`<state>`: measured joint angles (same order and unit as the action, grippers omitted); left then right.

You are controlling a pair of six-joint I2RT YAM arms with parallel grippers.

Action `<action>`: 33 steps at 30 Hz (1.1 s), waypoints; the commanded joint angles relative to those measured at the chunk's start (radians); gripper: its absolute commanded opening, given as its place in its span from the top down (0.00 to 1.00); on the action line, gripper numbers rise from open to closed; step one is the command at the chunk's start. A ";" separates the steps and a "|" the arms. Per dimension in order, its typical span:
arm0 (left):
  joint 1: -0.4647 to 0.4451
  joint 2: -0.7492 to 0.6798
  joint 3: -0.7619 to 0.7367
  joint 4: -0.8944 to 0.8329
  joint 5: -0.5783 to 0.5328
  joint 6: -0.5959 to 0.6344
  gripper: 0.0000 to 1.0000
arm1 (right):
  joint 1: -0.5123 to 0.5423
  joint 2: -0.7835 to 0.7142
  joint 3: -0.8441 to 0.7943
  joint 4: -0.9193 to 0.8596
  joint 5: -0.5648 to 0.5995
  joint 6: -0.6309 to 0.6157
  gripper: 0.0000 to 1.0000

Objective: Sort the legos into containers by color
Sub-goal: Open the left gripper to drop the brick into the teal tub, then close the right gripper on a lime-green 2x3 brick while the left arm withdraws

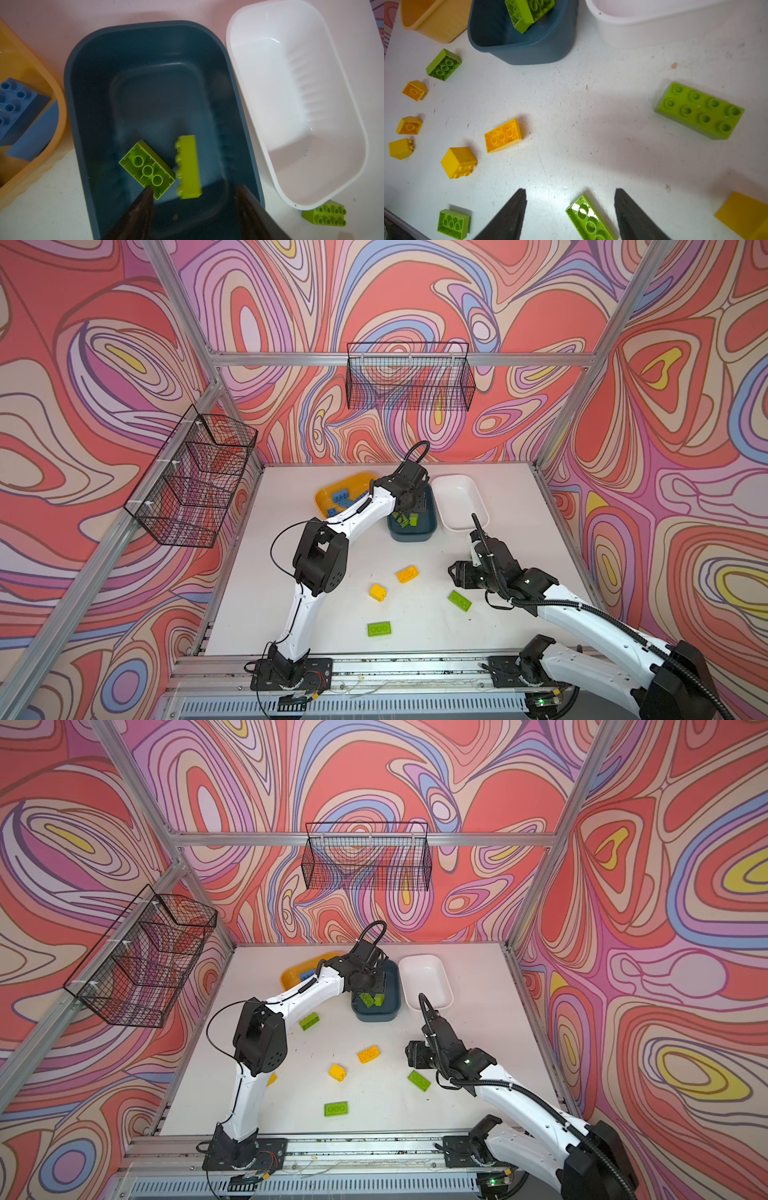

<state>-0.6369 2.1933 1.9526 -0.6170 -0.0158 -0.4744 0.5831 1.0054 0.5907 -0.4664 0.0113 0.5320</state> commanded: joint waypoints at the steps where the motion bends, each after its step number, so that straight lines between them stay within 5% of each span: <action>1: -0.001 -0.095 -0.038 0.004 -0.004 0.008 0.26 | 0.003 0.001 -0.036 -0.029 0.002 0.064 0.29; 20: -0.106 -0.691 -0.764 0.276 -0.018 -0.078 0.26 | 0.084 0.065 -0.171 0.063 -0.058 0.208 0.26; 33: -0.111 -0.954 -0.984 0.218 -0.097 -0.105 0.27 | 0.298 0.187 -0.126 0.032 0.087 0.286 0.30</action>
<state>-0.7456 1.2816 0.9905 -0.3714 -0.0704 -0.5659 0.8509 1.1484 0.4545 -0.3893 0.0429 0.7723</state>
